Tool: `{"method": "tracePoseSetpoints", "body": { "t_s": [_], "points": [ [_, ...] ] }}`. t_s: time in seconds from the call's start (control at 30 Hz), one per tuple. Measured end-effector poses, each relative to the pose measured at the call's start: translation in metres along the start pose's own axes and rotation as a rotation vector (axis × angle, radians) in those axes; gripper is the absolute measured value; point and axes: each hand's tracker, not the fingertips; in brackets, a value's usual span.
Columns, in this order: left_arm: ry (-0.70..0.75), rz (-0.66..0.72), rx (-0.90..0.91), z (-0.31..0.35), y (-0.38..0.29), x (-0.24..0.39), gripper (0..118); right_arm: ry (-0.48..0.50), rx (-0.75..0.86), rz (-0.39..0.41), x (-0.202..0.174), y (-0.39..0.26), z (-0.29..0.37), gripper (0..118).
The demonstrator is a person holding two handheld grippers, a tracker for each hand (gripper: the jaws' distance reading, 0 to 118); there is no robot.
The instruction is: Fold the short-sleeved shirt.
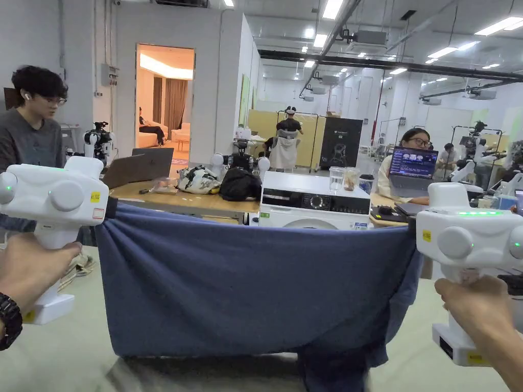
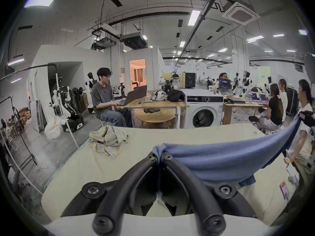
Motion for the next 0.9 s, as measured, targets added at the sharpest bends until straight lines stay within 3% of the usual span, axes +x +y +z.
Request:
{"method": "tracePoseSetpoints", "body": {
  "t_s": [0.13, 0.43, 0.63, 0.9],
  "points": [
    [-0.008, -0.005, 0.009, 0.031, -0.022, 0.001, 0, 0.009, -0.006, 0.034, 0.001, -0.016, 0.034, 0],
    [-0.037, 0.019, -0.039, 0.056, -0.098, 0.001, 0, 0.039, -0.125, -0.012, -0.003, -0.088, 0.076, 0],
    [-0.059, 0.058, -0.171, 0.047, -0.172, -0.002, 0, 0.062, -0.26, -0.025, -0.011, -0.158, 0.083, 0],
    [-0.081, 0.063, -0.315, 0.057, -0.255, -0.003, 0, 0.103, -0.39, 0.018, -0.018, -0.239, 0.099, 0]
  ]
}}
